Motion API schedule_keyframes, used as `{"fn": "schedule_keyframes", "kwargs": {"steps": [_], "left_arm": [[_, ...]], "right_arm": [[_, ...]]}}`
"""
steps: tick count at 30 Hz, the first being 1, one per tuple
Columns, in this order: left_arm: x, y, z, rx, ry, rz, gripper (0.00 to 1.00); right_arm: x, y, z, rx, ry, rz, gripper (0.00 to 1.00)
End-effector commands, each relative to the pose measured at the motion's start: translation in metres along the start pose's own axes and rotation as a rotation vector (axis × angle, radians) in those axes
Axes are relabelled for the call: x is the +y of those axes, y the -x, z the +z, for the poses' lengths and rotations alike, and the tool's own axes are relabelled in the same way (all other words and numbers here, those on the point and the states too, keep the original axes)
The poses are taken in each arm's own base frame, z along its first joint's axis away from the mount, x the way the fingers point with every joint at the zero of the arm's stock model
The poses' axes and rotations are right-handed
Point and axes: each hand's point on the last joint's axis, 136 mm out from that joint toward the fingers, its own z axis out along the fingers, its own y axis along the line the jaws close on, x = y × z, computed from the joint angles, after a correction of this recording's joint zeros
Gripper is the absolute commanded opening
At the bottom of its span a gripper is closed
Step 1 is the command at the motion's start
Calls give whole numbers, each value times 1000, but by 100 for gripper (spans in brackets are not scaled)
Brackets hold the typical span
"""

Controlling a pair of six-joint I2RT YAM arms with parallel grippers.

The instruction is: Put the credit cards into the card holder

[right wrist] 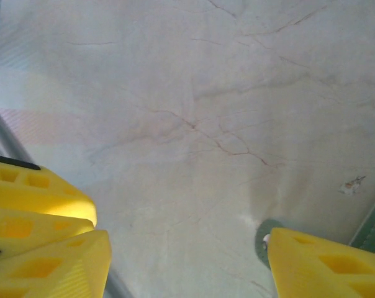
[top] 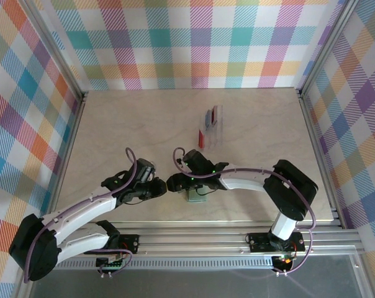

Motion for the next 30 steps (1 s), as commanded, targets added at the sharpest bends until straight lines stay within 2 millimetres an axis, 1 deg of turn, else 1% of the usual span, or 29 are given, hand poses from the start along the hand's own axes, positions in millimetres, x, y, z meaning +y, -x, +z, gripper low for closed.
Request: {"fn": "schedule_keyframes", "kwargs": {"steps": [1, 3, 5, 7, 12, 14, 17, 20, 22, 25, 27, 30], "left_arm": [[-10, 7, -14, 8, -1, 34, 22], [-22, 11, -14, 17, -29, 48, 22], [-34, 16, -14, 26, -53, 71, 22], [-43, 19, -12, 52, -59, 96, 21], [-76, 30, -7, 71, -100, 161, 19], [-87, 30, -1, 92, -97, 196, 19], [-102, 25, 14, 135, -93, 245, 19], [-112, 16, 34, 199, -74, 292, 17], [-112, 9, 48, 233, -42, 311, 16], [-100, 2, 68, 271, 10, 311, 16], [-91, 0, 77, 281, 40, 309, 16], [-76, -5, 87, 297, 85, 311, 16]], "right_arm": [[31, 7, -29, 1, 135, -37, 73], [22, 14, -40, -29, 118, -15, 74], [6, 18, -50, -60, 76, 14, 78], [-7, 22, -59, -83, 47, 39, 78], [-30, 21, -84, -150, -19, 70, 78], [-43, 17, -93, -170, -41, 96, 77], [-59, 8, -101, -184, -60, 133, 77], [-71, -1, -102, -178, -77, 154, 80], [-77, -4, -103, -179, -83, 164, 82], [-87, -10, -105, -184, -94, 183, 84], [-89, -11, -105, -189, -90, 185, 84], [-89, -17, -100, -166, -70, 181, 84]]}}
